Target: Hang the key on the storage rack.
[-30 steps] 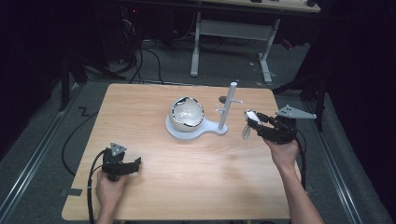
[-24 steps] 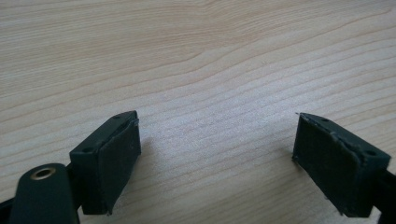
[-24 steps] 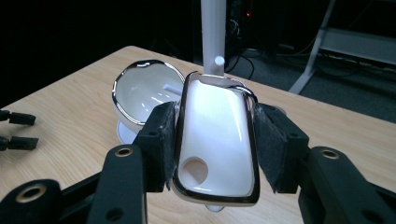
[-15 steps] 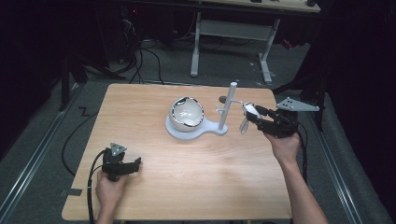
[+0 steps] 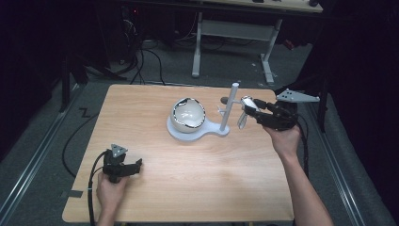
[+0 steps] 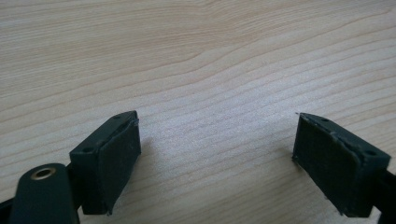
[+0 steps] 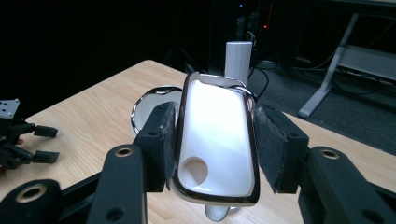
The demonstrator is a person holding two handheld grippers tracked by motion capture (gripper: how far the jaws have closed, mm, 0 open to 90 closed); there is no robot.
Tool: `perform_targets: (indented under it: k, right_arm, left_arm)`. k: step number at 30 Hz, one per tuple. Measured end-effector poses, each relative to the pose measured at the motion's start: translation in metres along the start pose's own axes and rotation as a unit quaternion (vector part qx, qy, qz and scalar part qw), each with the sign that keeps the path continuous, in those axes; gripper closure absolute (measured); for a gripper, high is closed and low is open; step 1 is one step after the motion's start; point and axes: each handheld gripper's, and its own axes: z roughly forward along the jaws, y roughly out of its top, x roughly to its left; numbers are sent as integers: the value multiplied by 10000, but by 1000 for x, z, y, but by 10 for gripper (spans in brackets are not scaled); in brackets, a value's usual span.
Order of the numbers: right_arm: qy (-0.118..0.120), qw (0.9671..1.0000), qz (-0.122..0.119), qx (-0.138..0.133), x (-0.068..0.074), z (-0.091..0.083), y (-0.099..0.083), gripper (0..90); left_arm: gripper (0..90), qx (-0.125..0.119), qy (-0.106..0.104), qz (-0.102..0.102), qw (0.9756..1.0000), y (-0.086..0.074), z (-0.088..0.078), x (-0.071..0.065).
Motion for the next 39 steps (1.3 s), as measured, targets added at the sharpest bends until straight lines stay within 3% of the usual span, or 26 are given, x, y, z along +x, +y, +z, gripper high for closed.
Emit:
perform_targets:
  k: [30,39]
  right_arm:
    - [-153,9999,-8,42,-12,16,10,509]
    - [-251,9996,58,151,-16,21,2,509]
  left_arm:
    - [154,0,0,-1,10000,0,0,0]
    - [154,0,0,-1,10000,0,0,0]
